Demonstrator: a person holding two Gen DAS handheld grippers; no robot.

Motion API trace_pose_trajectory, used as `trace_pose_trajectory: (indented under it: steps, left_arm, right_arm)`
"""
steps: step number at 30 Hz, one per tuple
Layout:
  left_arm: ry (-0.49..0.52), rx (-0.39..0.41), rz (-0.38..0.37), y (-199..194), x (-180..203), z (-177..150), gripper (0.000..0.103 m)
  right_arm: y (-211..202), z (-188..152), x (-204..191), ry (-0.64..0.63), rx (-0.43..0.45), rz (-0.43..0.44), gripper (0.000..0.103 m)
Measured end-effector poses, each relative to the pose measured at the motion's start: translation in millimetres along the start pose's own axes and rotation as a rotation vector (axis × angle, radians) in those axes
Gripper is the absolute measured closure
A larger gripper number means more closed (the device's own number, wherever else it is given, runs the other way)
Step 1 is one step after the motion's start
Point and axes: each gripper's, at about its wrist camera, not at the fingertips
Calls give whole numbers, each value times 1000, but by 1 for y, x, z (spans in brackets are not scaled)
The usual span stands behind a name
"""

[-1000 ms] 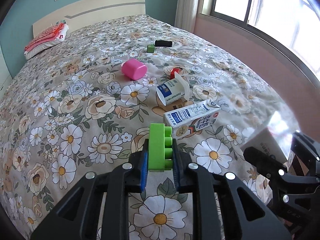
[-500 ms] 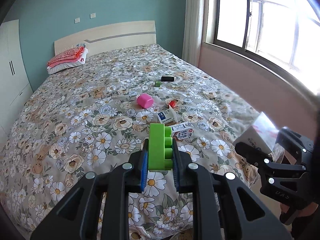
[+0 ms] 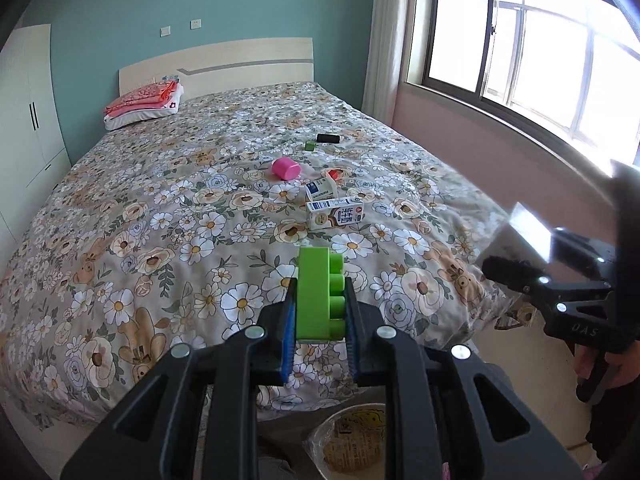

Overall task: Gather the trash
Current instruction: 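Carry the green brick and white carton in both tools over the trash bin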

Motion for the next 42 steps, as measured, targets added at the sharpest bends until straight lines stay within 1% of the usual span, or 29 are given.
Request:
trace_pose_trajectory:
  steps: [5, 10, 15, 22, 29, 32, 35, 42]
  left_arm:
    - [-11, -69, 15, 10, -10, -40, 80]
    - [-16, -169, 30, 32, -14, -85, 80]
    - [-33, -290, 44, 68, -21, -128, 80]
    - [-87, -444, 47, 120, -33, -183, 80]
    - [-78, -625, 75, 182, -27, -242, 80]
    - [-71, -683, 89, 207, -23, -263, 80]
    - [-93, -753, 83, 230, -22, -280, 80]
    - [-123, -857, 97, 270, -23, -309, 80]
  right_arm:
    - [7, -36, -13, -16, -76, 42, 48]
    - [27, -76, -25, -19, -163, 87, 48]
    - [55, -118, -37, -13, -271, 137, 48]
    - [106, -176, -54, -12, -454, 198, 48]
    - [155, -228, -74, -1, -633, 260, 48]
    - [175, -248, -83, 3, -705, 285, 48]
    - [193, -265, -90, 7, -763, 318, 48]
    - [232, -299, -99, 22, -902, 349, 48]
Point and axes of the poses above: each gripper's, at about its wrist camera, not at the fingertips, and y roughly the way its jaws point, x to its right, z to its top, and after that the axes turned 13 degrees about -y, right-handed
